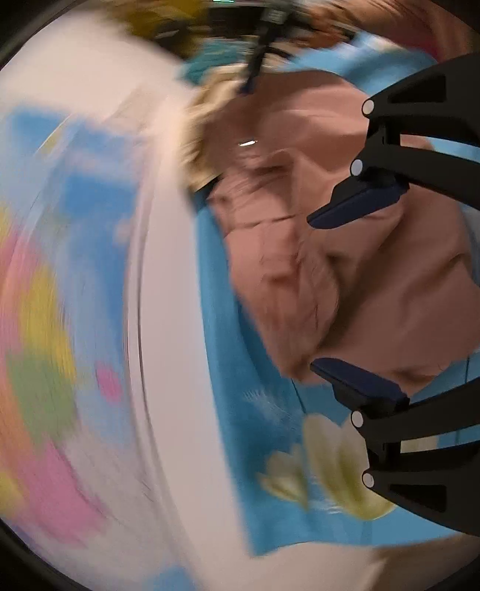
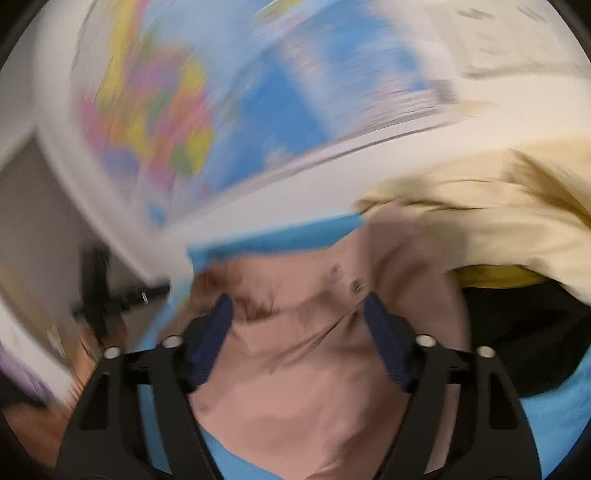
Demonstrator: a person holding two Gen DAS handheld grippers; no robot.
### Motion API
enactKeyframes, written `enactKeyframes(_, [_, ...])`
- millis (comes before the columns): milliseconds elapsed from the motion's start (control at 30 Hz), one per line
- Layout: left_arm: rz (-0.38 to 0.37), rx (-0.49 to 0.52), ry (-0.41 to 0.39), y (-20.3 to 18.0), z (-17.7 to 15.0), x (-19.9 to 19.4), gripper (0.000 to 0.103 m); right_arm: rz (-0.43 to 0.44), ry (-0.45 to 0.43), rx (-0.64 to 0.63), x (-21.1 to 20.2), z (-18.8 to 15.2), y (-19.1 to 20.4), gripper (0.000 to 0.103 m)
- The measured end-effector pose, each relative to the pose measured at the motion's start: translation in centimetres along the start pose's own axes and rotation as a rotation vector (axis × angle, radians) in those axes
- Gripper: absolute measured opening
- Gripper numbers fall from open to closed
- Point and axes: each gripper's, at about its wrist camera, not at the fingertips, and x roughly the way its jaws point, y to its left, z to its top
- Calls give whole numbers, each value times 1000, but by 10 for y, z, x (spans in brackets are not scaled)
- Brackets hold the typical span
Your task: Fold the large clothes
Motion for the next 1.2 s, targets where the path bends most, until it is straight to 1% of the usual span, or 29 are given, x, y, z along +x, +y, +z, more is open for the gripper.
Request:
enactKeyframes(100, [69,192,58,-41,-2,29,70,-63,107,-114,43,-5,26,77])
enactKeyframes(133, [101,250,73,-51,-2,41,70,-100,135,-153,60,-7,32,77])
enactKeyframes(167, [128,279,84,-55,-1,51,67,-122,158,-176,72,-8,34,77])
enactKeyframes(200, [162,291,117,-56,2,67,63,-154,178,-186,84,-9,34,76])
enactKeyframes(233, [175,275,142,-53,5,76,46,-174,190,-186,91,-8,34,76])
enactKeyframes(267, [179,244,175,-48,10,87,29,-192,210,-184,100,-8,31,69])
enactKeyframes(333, [189,174,189,-34,20,97,16,-235,228,-182,112,-4,25,42])
enactKeyframes(367, [181,149,183,-31,24,98,14,-237,235,-183,115,-2,24,16])
enactKeyframes(400, [165,117,169,-26,31,97,14,-240,236,-185,116,0,22,6])
enactKeyframes(467, [129,44,136,-18,43,93,14,-235,200,-187,111,7,21,5])
enactKeyframes(500, [119,3,129,-11,48,91,16,-244,163,-183,104,13,20,4])
enactKeyframes(533, [111,-53,122,-3,53,91,21,-248,142,-176,101,17,19,4])
enactKeyframes(567, [117,-97,111,3,55,92,32,-252,110,-157,95,22,15,3])
enactKeyframes(600, [138,-124,105,8,57,92,40,-270,85,-138,92,26,10,1])
enactKeyframes(633, [171,-140,111,12,57,95,52,-298,79,-140,92,28,6,1])
enactKeyframes(667, [187,-150,119,15,57,98,57,-305,96,-130,96,29,-2,1])
enactKeyframes(733, [182,-150,135,20,52,102,57,-265,160,-72,111,29,-16,1])
enactKeyframes(767, [177,-142,122,22,48,97,57,-269,174,-63,115,26,-21,1])
enactKeyframes(800, [158,-144,105,22,45,91,57,-271,168,-55,114,26,-25,1])
enactKeyframes(833, [114,-152,78,23,41,79,58,-257,151,-41,108,25,-28,2])
enactKeyframes(867, [86,-158,54,24,37,69,66,-235,123,-33,96,24,-29,8])
enactKeyframes(900, [65,-165,20,27,32,55,69,-222,103,-33,86,23,-30,20])
enactKeyframes(933, [50,-172,-33,33,25,36,73,-188,65,-34,66,20,-29,29])
enactKeyframes(967, [50,-170,-72,36,17,20,79,-156,31,-38,47,15,-27,43])
enactKeyframes(1000, [55,-164,-88,38,10,10,83,-138,-3,-48,27,10,-26,52])
enactKeyframes(1033, [61,-161,-92,42,2,4,89,-129,-28,-56,11,2,-23,54])
enactKeyframes(1100, [67,-165,-86,46,-17,-6,89,-108,-78,-61,-28,-16,-24,70])
enactKeyframes(1133, [65,-170,-75,47,-30,-9,90,-111,-88,-61,-38,-25,-23,74])
enactKeyframes(1200, [47,-173,-59,50,-52,-7,96,-146,-100,-46,-59,-47,-29,85])
